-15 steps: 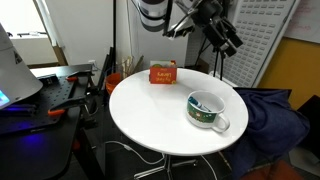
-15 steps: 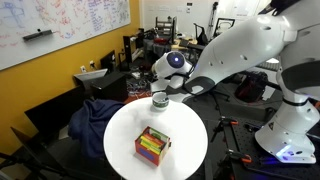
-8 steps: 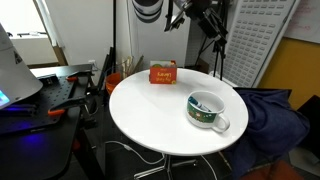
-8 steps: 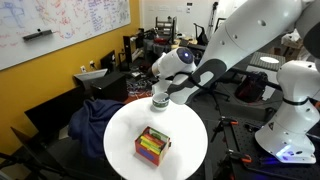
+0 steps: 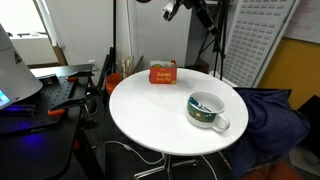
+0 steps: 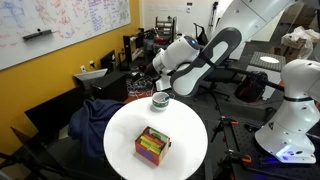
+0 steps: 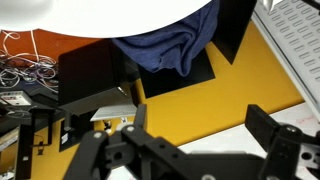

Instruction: Pick up the marker and put it in the mug

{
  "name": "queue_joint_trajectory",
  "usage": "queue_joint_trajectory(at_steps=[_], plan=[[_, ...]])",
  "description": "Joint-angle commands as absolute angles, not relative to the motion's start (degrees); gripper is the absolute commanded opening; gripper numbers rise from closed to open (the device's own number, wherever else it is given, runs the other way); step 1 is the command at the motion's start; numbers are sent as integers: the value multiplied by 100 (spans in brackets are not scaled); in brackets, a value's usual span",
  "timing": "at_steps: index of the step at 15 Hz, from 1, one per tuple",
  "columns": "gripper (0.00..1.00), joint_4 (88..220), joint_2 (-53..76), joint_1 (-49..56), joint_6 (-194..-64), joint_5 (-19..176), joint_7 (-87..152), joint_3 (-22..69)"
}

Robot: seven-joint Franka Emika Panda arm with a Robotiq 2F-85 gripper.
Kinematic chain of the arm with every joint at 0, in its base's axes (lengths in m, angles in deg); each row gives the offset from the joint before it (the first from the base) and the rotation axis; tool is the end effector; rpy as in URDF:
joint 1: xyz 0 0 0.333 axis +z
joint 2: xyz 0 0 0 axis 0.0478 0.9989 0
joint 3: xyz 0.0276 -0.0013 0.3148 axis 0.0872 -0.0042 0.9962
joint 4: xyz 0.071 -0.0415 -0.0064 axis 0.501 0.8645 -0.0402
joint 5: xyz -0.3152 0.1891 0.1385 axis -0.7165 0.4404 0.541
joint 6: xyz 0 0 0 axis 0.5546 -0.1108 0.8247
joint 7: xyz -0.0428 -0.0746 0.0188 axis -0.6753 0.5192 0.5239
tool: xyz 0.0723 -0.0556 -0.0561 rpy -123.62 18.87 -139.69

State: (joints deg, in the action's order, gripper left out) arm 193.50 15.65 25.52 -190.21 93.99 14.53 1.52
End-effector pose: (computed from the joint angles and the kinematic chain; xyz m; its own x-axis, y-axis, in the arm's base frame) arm 0.5746 -0.0468 0.3009 0.5521 -0.4808 0.6812 -0.4617 -0.8566 -0.2304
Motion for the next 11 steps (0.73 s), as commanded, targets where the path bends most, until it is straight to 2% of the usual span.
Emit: queue_joint_trajectory(at_steps=[1, 6, 7, 11], plan=[[100, 19592, 992, 1388, -18759, 9340, 1955, 1404], [100, 19650, 943, 234, -18653, 8341, 1495, 2419], [100, 19523, 1149, 467, -18892, 8895, 1928, 2296], [100, 19556, 1136, 220, -18869, 8770, 1917, 2504]])
